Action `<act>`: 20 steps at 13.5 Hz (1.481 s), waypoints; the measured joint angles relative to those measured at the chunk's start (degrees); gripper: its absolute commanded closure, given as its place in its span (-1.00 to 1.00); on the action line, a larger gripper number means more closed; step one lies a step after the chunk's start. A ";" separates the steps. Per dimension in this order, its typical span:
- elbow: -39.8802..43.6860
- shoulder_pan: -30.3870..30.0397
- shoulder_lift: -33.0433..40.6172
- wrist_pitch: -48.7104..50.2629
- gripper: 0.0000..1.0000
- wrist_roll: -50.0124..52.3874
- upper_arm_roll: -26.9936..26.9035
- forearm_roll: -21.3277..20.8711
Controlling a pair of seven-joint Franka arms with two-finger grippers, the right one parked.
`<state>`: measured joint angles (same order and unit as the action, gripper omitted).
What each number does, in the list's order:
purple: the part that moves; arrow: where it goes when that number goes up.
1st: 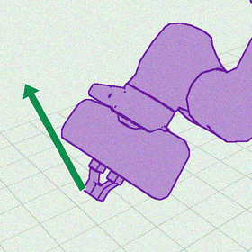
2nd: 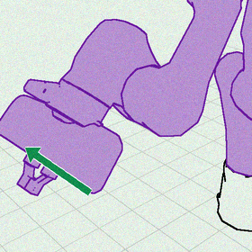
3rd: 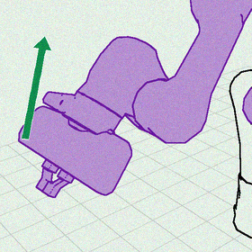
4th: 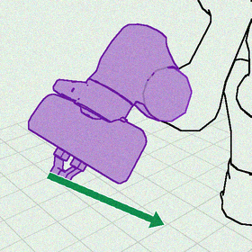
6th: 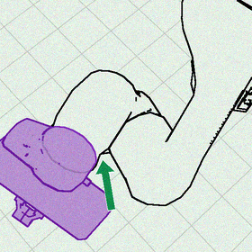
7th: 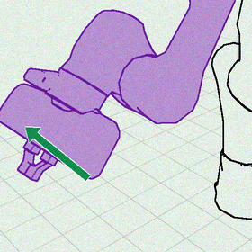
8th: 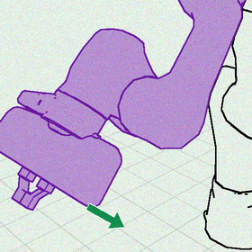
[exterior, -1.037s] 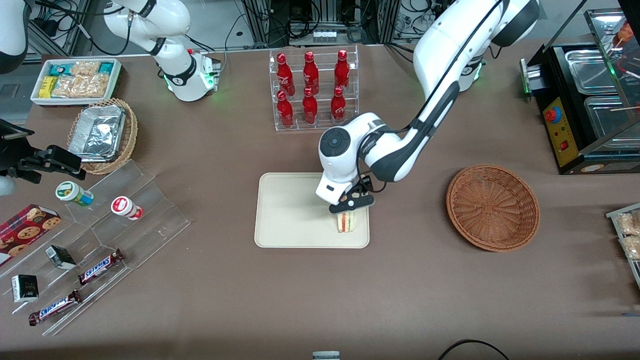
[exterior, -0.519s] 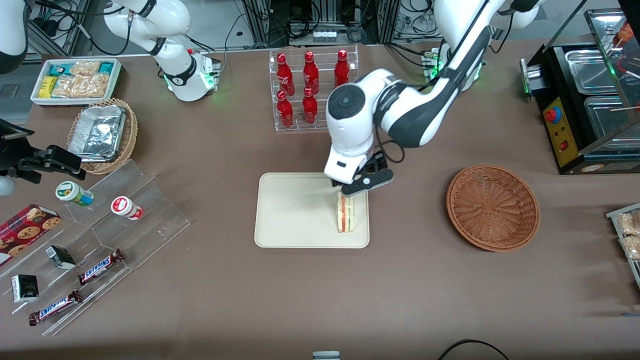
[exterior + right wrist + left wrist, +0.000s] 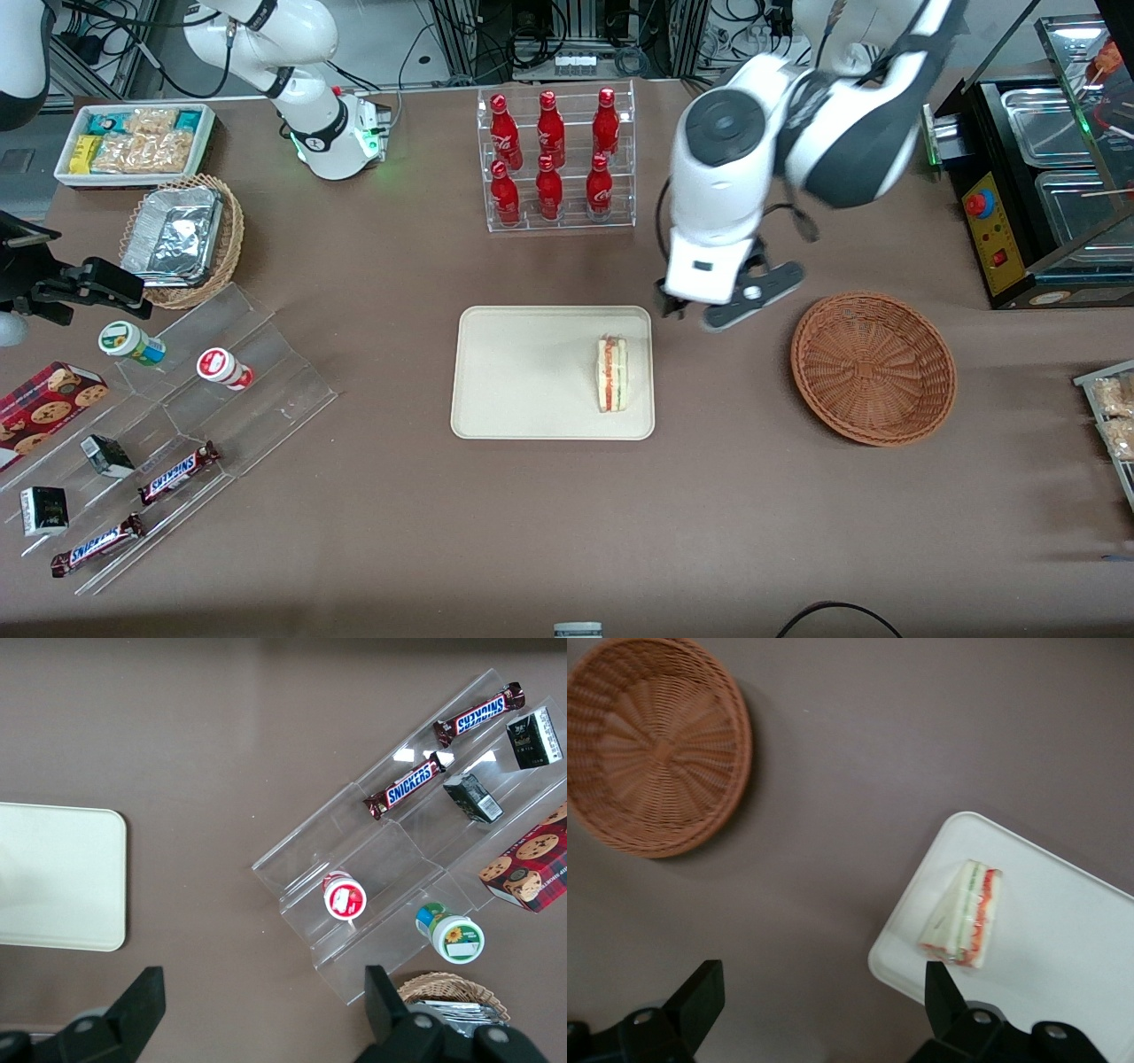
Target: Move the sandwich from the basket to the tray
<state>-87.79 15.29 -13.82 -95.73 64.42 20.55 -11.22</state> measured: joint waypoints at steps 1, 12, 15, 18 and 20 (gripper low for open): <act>-0.04 -1.48 1.61 2.22 -1.00 -2.46 -0.02 1.20; -5.28 -17.42 18.07 12.55 -1.00 -32.24 -5.88 11.70; -6.84 -16.41 22.66 14.74 -1.00 -41.81 -14.94 13.31; -9.94 -15.57 26.35 14.80 -1.00 -47.79 -20.08 13.48; -10.77 -13.93 26.77 14.61 -1.00 -48.42 -20.91 13.48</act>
<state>-98.56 1.36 12.94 -81.12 16.00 -0.36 2.27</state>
